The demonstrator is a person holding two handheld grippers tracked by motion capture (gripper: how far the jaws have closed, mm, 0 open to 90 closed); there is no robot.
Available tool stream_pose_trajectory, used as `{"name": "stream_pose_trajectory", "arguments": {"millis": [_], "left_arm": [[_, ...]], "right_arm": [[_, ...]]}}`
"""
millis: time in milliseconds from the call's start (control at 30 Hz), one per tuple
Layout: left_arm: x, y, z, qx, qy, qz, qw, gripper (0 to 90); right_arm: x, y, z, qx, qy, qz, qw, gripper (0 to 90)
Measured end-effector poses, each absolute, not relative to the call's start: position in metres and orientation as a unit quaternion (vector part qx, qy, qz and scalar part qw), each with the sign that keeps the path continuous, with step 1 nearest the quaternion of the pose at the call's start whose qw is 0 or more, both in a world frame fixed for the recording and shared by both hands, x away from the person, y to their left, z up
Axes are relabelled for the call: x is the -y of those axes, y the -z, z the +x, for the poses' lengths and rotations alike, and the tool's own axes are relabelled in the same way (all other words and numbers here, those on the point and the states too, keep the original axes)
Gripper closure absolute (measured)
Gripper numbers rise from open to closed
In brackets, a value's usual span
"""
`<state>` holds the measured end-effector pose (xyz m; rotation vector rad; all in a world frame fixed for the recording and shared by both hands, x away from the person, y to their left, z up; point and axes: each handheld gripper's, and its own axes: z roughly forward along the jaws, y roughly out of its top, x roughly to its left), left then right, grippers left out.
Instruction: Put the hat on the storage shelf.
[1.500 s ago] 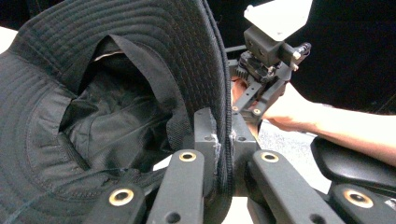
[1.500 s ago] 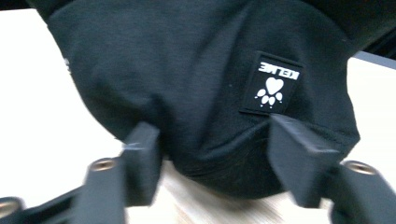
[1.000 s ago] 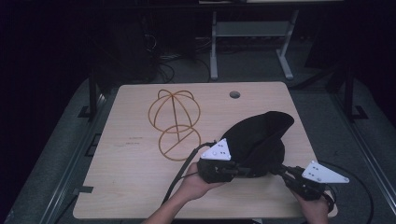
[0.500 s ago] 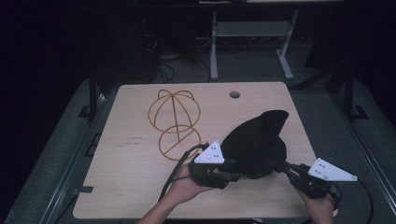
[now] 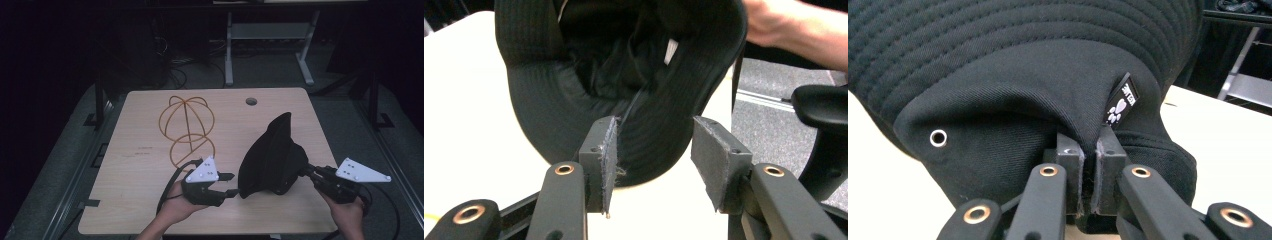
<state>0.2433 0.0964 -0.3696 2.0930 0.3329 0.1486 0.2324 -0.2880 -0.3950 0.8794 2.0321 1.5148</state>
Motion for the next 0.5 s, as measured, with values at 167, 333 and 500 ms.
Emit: {"name": "stream_pose_trajectory", "arguments": {"millis": [167,333,500], "left_arm": [[-0.113,0.379,0.243,-0.148,-0.065,0.861,0.482,51.6],[-0.126,0.388,0.242,-0.162,-0.073,0.862,0.475,51.0],[-0.138,0.398,0.241,-0.17,-0.08,0.864,0.467,50.7]], "right_arm": [[0.287,0.384,0.238,-0.737,-0.555,0.319,0.219,84.7],[0.284,0.372,0.243,-0.736,-0.559,0.315,0.215,84.7],[0.279,0.36,0.248,-0.736,-0.56,0.311,0.218,84.7]]}}
